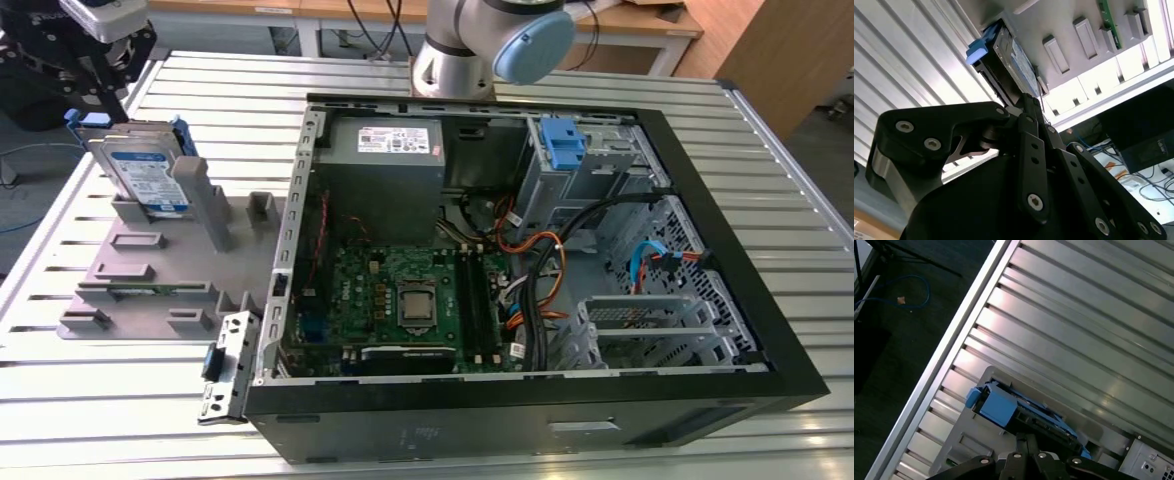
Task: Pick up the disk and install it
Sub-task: 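Pick up the disk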
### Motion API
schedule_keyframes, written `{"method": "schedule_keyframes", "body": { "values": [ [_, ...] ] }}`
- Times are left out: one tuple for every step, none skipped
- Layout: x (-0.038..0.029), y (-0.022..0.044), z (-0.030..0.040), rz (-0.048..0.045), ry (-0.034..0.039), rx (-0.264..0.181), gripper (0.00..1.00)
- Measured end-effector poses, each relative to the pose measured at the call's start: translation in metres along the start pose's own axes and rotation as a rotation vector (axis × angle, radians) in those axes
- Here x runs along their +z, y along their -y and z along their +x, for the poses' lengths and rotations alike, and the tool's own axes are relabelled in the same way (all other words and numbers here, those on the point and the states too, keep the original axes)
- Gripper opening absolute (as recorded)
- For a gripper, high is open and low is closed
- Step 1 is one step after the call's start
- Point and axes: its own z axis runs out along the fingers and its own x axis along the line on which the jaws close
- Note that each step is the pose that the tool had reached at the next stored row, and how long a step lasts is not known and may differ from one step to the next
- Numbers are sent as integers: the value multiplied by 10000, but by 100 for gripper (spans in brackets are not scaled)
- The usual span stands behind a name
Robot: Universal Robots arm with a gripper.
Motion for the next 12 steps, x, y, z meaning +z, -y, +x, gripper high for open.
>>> {"method": "schedule_keyframes", "body": {
  "values": [
    [0, 0, 0, 1, -8, -180, 11],
    [0, 0, 0, 2, -15, -360, 11],
    [0, 0, 0, 4, -23, -539, 11],
    [0, 0, 0, 5, -30, -720, 11],
    [0, 0, 0, 6, -37, -896, 11],
    [0, 0, 0, 8, -44, -1072, 11],
    [0, 0, 0, 9, -51, -1222, 11],
    [0, 0, 0, 10, -56, -1360, 11],
    [0, 0, 0, 11, -62, -1504, 11],
    [0, 0, 0, 12, -68, -1659, 11],
    [0, 0, 0, 13, -75, -1811, 11],
    [0, 0, 0, 15, -82, -1972, 11]
  ]
}}
